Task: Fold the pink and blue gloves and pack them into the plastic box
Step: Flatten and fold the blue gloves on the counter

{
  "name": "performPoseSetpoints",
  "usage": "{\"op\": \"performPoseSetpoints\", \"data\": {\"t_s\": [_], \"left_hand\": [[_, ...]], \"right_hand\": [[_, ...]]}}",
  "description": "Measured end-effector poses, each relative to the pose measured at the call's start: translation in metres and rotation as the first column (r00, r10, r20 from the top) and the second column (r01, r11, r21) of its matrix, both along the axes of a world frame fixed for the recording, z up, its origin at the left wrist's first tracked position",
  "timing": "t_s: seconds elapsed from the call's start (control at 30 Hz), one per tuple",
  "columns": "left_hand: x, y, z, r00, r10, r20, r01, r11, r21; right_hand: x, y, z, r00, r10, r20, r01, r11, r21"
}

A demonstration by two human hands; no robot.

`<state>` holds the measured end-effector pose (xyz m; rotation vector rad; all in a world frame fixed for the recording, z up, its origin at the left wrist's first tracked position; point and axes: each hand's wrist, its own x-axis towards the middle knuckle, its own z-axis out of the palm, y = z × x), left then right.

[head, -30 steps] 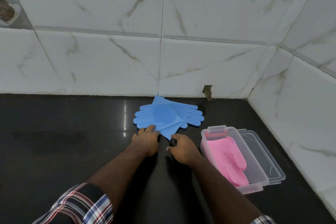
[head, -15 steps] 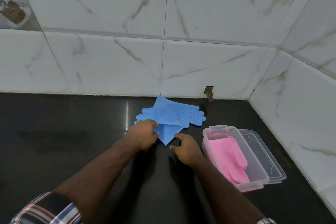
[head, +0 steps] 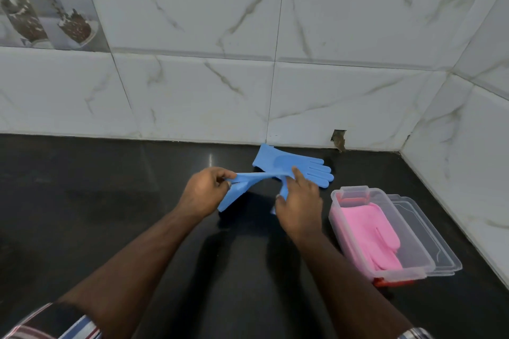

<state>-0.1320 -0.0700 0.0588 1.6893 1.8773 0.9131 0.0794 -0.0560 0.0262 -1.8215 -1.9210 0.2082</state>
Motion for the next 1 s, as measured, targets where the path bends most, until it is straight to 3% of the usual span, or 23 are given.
{"op": "performPoseSetpoints", "data": {"t_s": [0.07,0.1,0.2,0.23,0.3,0.37,0.47,0.57,0.67,0.87,1.0], "left_hand": [[-0.005,-0.001,0.000,0.999,0.030,0.020,-0.031,0.999,0.031],[-0.007,-0.001,0.000,0.999,0.034,0.022,-0.035,0.999,0.040],[-0.015,-0.007,-0.006,1.000,-0.005,-0.008,0.005,1.000,0.027],[-0.017,-0.010,-0.010,1.000,-0.023,-0.012,0.024,1.000,0.018],[-0.021,-0.016,-0.020,0.999,-0.049,-0.012,0.049,0.999,0.002],[-0.021,-0.020,-0.029,0.995,-0.090,-0.041,0.090,0.996,-0.007],[-0.013,-0.024,-0.042,0.954,-0.253,-0.164,0.248,0.967,-0.048],[-0.005,-0.025,-0.057,0.808,-0.454,-0.375,0.394,0.890,-0.228],[-0.003,-0.023,-0.071,0.705,-0.509,-0.493,0.380,0.859,-0.344],[-0.001,-0.023,-0.077,0.708,-0.462,-0.534,0.408,0.885,-0.225],[0.001,-0.026,-0.070,0.724,-0.490,-0.485,0.428,0.871,-0.242]], "right_hand": [[0.005,-0.006,0.012,0.985,0.014,0.175,-0.044,0.985,0.169],[0.008,-0.013,0.017,0.968,0.043,0.248,-0.082,0.985,0.149],[0.017,-0.035,0.014,0.900,0.198,0.388,-0.083,0.952,-0.294],[0.019,-0.043,0.012,0.904,0.229,0.360,-0.059,0.903,-0.426],[0.024,-0.052,0.003,0.970,0.182,0.161,-0.072,0.847,-0.526],[0.025,-0.058,-0.001,0.993,0.112,0.044,-0.077,0.869,-0.488],[0.022,-0.063,-0.005,0.996,0.092,-0.009,-0.086,0.883,-0.462],[0.013,-0.064,-0.015,0.995,0.099,-0.011,-0.092,0.868,-0.488],[0.006,-0.062,-0.025,0.993,0.113,0.032,-0.084,0.874,-0.478],[0.000,-0.059,-0.028,0.973,0.134,0.190,-0.030,0.883,-0.469],[0.003,-0.063,-0.023,0.943,0.170,0.286,-0.040,0.911,-0.411]]}}
